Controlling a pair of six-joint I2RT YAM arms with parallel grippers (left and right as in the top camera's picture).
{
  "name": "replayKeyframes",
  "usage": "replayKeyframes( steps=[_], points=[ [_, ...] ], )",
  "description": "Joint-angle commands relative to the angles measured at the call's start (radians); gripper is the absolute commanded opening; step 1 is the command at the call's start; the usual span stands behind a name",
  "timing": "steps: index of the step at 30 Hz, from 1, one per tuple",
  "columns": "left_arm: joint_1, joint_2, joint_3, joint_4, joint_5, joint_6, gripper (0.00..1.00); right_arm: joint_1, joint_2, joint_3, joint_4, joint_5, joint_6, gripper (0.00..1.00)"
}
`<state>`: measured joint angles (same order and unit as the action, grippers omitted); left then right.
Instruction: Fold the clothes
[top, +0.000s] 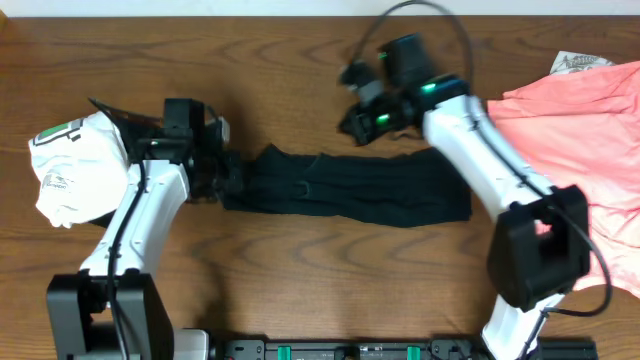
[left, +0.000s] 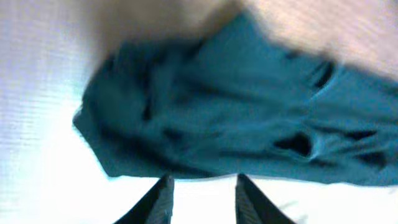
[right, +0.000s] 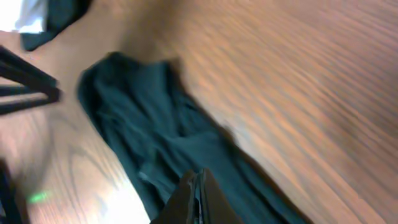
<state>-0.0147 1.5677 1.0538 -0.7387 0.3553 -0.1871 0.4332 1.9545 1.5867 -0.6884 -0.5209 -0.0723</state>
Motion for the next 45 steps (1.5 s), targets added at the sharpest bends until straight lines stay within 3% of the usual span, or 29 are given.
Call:
replayKeyframes(
  steps=[1, 15, 24, 45],
  points=[
    [0.004, 0.026, -0.006, -0.036, -0.036, -0.009, 0.31, 0.072, 0.064, -0.003, 0.050, 0.000, 0.052, 0.04],
    [0.004, 0.185, -0.023, -0.004, -0.035, -0.009, 0.31, 0.235, 0.266, -0.003, 0.215, 0.050, 0.095, 0.03],
    [0.004, 0.251, -0.023, 0.060, -0.035, -0.009, 0.32, 0.236, 0.300, -0.003, 0.229, 0.080, 0.106, 0.03],
    [0.004, 0.251, -0.056, -0.003, -0.035, -0.009, 0.32, 0.175, 0.403, -0.003, 0.335, 0.174, 0.170, 0.06]
  ],
)
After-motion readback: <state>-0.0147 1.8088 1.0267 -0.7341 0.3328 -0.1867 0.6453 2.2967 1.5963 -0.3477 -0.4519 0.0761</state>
